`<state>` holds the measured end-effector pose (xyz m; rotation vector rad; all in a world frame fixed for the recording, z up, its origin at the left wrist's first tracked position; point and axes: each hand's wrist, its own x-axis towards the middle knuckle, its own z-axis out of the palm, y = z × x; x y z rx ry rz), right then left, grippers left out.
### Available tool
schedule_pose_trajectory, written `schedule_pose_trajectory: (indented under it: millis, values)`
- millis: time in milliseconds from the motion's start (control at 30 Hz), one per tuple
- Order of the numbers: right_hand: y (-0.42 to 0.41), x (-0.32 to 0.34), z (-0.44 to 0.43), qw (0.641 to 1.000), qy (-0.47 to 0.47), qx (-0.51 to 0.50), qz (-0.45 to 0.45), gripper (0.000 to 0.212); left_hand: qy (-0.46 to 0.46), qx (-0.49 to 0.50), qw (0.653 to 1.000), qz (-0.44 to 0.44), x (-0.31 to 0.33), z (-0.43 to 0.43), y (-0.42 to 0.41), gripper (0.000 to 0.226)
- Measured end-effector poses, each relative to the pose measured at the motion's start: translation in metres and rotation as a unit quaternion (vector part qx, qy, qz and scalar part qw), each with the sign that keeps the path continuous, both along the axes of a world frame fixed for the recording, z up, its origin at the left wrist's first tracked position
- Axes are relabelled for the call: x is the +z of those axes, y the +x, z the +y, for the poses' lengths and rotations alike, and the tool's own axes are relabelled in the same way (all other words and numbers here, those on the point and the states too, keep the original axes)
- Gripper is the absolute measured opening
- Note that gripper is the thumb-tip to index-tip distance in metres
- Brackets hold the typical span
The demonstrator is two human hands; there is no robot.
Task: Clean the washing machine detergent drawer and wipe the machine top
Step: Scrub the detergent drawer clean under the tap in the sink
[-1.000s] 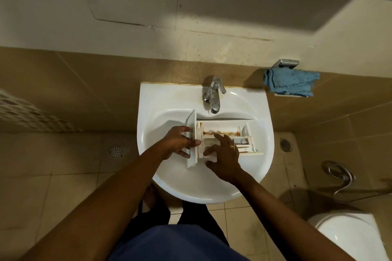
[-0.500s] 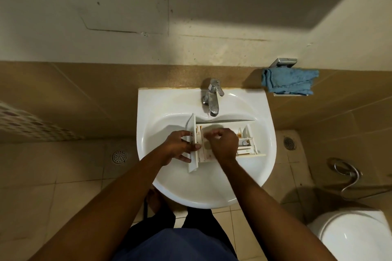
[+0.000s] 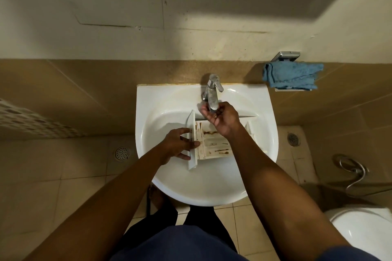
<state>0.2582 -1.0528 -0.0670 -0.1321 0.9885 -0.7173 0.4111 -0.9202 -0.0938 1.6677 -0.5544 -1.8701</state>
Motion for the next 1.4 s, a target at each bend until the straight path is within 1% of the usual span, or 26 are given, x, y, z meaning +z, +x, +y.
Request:
schedule_pose_trajectory:
  millis: [33, 100, 167, 233, 333, 400, 433, 500, 567, 600, 633, 667, 700, 733, 767, 800, 833, 867, 900, 1033, 1133, 1233, 1300, 1367, 1400]
  values:
    - [0.000, 0.004, 0.001, 0.999, -0.007, 0.028, 0.021, 0.033, 0.000, -0.001, 1.000, -0.002, 0.000, 0.000, 0.000, 0.085]
    - [-0.004, 0.011, 0.008, 0.991, -0.028, 0.078, 0.105, 0.033, 0.001, -0.003, 1.000, -0.007, 0.001, 0.001, 0.000, 0.086]
    - [-0.010, 0.015, 0.019, 0.970, -0.056, 0.122, 0.204, 0.035, -0.001, -0.003, 1.000, -0.012, 0.002, 0.002, -0.001, 0.086]
    - [-0.014, 0.020, 0.036, 0.942, -0.076, 0.171, 0.280, 0.039, -0.004, 0.000, 1.000, -0.014, 0.002, 0.003, -0.001, 0.083]
    - [-0.021, 0.030, 0.078, 0.889, -0.140, 0.266, 0.344, 0.037, -0.007, 0.006, 1.000, -0.018, 0.003, 0.005, -0.003, 0.078]
    - [-0.030, 0.032, 0.102, 0.851, -0.196, 0.321, 0.366, 0.035, -0.012, 0.004, 1.000, -0.021, 0.003, 0.005, -0.003, 0.075]
    - [-0.034, 0.031, 0.108, 0.838, -0.212, 0.340, 0.370, 0.035, -0.013, 0.003, 1.000, -0.022, 0.002, 0.005, -0.003, 0.076]
    - [-0.040, 0.026, 0.110, 0.829, -0.230, 0.349, 0.371, 0.033, -0.013, 0.002, 1.000, -0.023, 0.003, 0.005, -0.003, 0.077]
    - [-0.042, 0.015, 0.107, 0.827, -0.277, 0.304, 0.383, 0.028, -0.012, 0.003, 1.000, -0.024, 0.004, 0.005, -0.003, 0.078]
    - [-0.042, 0.010, 0.107, 0.821, -0.306, 0.272, 0.398, 0.025, -0.012, 0.003, 1.000, -0.025, 0.004, 0.004, -0.003, 0.079]
    - [-0.043, 0.004, 0.107, 0.806, -0.334, 0.246, 0.421, 0.023, -0.012, 0.003, 1.000, -0.026, 0.004, 0.004, -0.003, 0.080]
    - [-0.045, 0.001, 0.108, 0.778, -0.364, 0.233, 0.456, 0.021, -0.011, 0.003, 1.000, -0.027, 0.004, 0.004, -0.003, 0.079]
    - [-0.048, -0.001, 0.110, 0.736, -0.399, 0.232, 0.495, 0.018, -0.010, 0.003, 1.000, -0.027, 0.003, 0.004, -0.003, 0.079]
    - [-0.050, -0.001, 0.114, 0.687, -0.436, 0.246, 0.527, 0.014, -0.010, 0.004, 1.000, -0.027, 0.003, 0.004, -0.003, 0.079]
    - [-0.052, -0.004, 0.120, 0.640, -0.469, 0.272, 0.545, 0.010, -0.011, 0.005, 1.000, -0.027, 0.003, 0.004, -0.003, 0.079]
    - [-0.053, -0.005, 0.127, 0.601, -0.491, 0.301, 0.554, 0.009, -0.012, 0.004, 1.000, -0.028, 0.003, 0.005, -0.003, 0.079]
    - [-0.053, -0.007, 0.133, 0.577, -0.504, 0.317, 0.559, 0.009, -0.013, 0.003, 0.999, -0.029, 0.003, 0.004, -0.003, 0.079]
    - [-0.052, -0.010, 0.136, 0.567, -0.509, 0.316, 0.565, 0.008, -0.015, 0.002, 0.999, -0.031, 0.003, 0.004, -0.003, 0.079]
    - [-0.048, -0.013, 0.136, 0.565, -0.511, 0.301, 0.574, 0.007, -0.015, 0.001, 0.999, -0.032, 0.003, 0.004, -0.004, 0.078]
    - [-0.021, -0.018, 0.117, 0.567, -0.463, 0.236, 0.639, 0.015, -0.013, 0.003, 0.999, -0.034, 0.003, 0.004, -0.004, 0.079]
    - [-0.017, -0.022, 0.116, 0.544, -0.445, 0.262, 0.661, 0.018, -0.013, 0.004, 0.999, -0.033, 0.003, 0.003, -0.004, 0.079]
    - [-0.034, -0.020, 0.132, 0.519, -0.476, 0.288, 0.649, 0.023, -0.014, 0.001, 0.999, -0.031, 0.001, 0.002, -0.004, 0.080]
    - [-0.041, -0.019, 0.134, 0.515, -0.486, 0.294, 0.642, 0.025, -0.015, -0.002, 0.999, -0.031, 0.001, 0.003, -0.004, 0.080]
    - [-0.032, -0.020, 0.122, 0.511, -0.477, 0.286, 0.656, 0.018, -0.014, 0.000, 0.999, -0.032, 0.001, 0.003, -0.004, 0.079]
    - [-0.025, -0.021, 0.115, 0.514, -0.467, 0.281, 0.663, 0.018, -0.013, 0.002, 0.999, -0.033, 0.002, 0.003, -0.003, 0.078]
